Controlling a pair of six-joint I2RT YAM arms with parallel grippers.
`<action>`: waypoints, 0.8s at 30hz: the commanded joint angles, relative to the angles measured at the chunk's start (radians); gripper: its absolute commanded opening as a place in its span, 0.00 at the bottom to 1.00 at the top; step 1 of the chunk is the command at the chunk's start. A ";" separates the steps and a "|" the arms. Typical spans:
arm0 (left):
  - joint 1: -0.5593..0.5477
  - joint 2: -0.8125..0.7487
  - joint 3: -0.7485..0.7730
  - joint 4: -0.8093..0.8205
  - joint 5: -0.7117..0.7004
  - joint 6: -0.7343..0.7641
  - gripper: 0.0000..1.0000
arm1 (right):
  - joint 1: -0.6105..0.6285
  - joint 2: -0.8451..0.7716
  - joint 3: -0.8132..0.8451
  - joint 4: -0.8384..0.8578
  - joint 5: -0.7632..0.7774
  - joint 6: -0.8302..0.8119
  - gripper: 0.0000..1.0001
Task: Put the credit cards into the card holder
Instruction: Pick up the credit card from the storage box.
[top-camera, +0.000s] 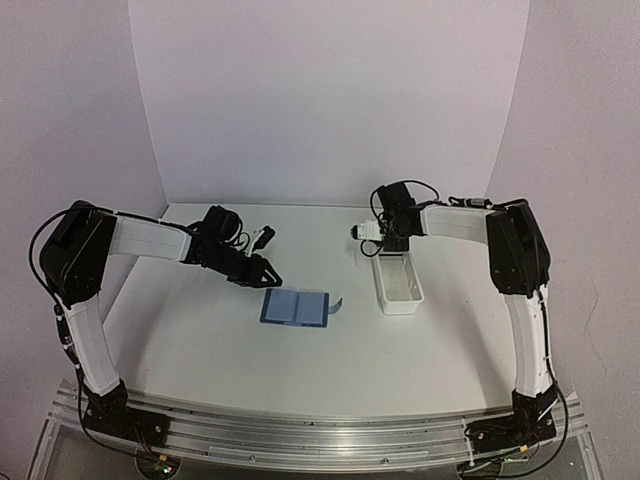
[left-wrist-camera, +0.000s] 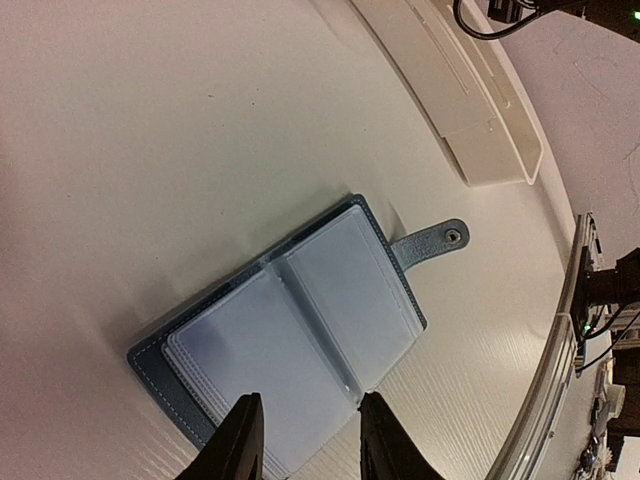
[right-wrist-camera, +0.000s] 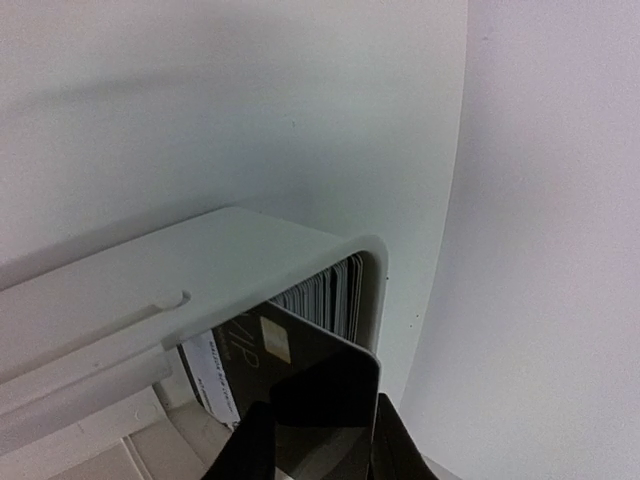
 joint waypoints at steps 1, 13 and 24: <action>0.005 -0.003 0.006 0.002 0.015 0.015 0.33 | -0.006 -0.076 -0.001 -0.013 -0.037 0.035 0.17; 0.005 -0.012 0.000 -0.004 0.018 0.017 0.33 | -0.005 -0.114 0.057 -0.150 -0.100 0.131 0.00; 0.062 -0.152 -0.108 0.328 0.401 0.112 0.51 | 0.023 -0.285 0.187 -0.140 -0.718 0.946 0.00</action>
